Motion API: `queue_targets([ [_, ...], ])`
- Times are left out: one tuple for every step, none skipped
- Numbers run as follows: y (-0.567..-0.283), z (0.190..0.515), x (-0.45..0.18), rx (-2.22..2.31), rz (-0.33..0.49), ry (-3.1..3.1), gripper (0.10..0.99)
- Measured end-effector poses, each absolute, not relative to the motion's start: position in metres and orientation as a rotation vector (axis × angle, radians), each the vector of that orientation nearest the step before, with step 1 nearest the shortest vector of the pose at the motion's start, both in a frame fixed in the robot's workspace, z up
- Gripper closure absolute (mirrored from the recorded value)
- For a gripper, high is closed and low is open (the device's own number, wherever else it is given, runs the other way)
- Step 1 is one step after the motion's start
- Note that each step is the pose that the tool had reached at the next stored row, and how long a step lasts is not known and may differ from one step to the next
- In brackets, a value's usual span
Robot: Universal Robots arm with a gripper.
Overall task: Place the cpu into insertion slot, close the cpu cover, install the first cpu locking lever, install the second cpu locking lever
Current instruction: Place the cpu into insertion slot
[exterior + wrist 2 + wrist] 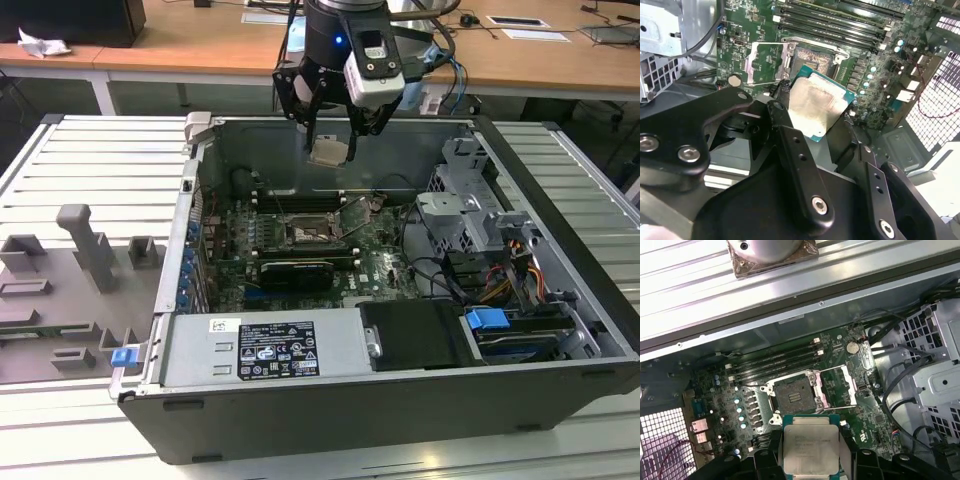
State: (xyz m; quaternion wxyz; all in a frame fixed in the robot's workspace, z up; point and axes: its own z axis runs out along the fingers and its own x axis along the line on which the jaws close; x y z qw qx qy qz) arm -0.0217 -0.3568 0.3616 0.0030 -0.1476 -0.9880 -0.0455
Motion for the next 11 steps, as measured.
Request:
queue_targets([
  [-0.3568, 0.3616, -0.0217, -0.474, -0.143, -3.097, 0.549],
  [-0.3568, 0.3616, -0.0217, -0.483, -0.143, -3.096, 0.549],
  [-0.3568, 0.3616, -0.0217, -0.490, -0.143, -3.095, 0.549],
  [-0.3568, 0.3615, -0.0217, -0.499, -0.143, -3.093, 0.549],
  [-0.3568, 0.3615, -0.0217, -0.507, -0.143, -3.092, 0.549],
  [-0.3568, 0.3615, -0.0217, -0.515, -0.143, -3.091, 0.549],
  [-0.3568, 0.3615, -0.0217, -0.522, -0.143, -3.090, 0.549],
  [-0.3568, 0.3615, -0.0217, -0.529, -0.143, -3.089, 0.549],
  [-0.3568, 0.3615, -0.0217, -0.540, -0.143, -3.088, 0.549],
  [-0.3568, 0.3615, -0.0217, -0.548, -0.143, -3.087, 0.549],
  [-0.3568, 0.3614, -0.0217, -0.564, -0.143, -3.084, 0.549],
])
